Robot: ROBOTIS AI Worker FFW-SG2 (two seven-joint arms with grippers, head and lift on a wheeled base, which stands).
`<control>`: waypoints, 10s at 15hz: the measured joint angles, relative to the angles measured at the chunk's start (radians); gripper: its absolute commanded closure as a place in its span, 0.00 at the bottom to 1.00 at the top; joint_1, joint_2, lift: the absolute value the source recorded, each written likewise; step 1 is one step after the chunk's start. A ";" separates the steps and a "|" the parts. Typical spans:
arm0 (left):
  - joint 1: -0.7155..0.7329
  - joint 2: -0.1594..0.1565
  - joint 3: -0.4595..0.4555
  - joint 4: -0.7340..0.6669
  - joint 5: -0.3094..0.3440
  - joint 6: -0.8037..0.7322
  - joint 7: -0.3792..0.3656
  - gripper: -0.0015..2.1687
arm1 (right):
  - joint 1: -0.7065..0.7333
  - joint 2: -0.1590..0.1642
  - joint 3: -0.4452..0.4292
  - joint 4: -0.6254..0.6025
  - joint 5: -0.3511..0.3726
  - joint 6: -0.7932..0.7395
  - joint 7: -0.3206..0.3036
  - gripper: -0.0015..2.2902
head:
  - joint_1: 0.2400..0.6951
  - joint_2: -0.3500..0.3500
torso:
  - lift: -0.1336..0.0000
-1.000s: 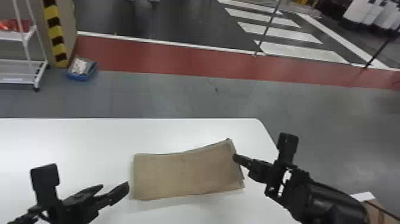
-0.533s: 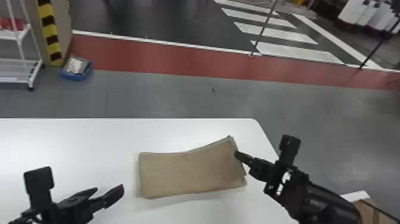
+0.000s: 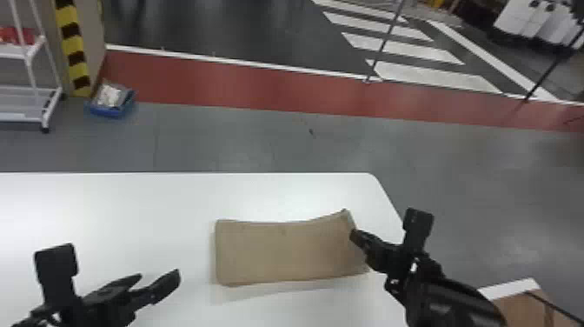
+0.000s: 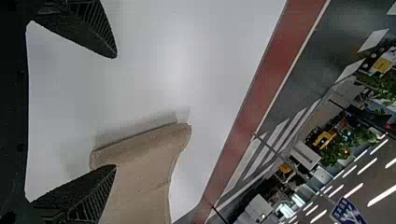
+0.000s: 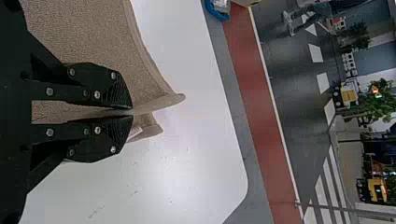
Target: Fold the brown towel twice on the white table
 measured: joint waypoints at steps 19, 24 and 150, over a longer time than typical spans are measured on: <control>-0.074 -0.031 -0.233 0.107 -0.052 -0.196 0.073 0.11 | 0.299 0.029 -0.134 -0.149 -0.158 -0.360 -0.021 0.04 | 1.00 0.00 | 1.00; -0.076 -0.054 -0.384 0.172 -0.114 -0.347 0.169 0.11 | 0.310 0.041 -0.149 -0.150 -0.180 -0.389 0.008 0.04 | 1.00 0.00 | 1.00; 0.088 0.007 -0.092 -0.140 -0.338 -0.009 0.081 0.93 | 0.121 0.045 0.368 -0.355 -0.326 0.322 -0.127 0.50 | 1.00 0.31 | 1.00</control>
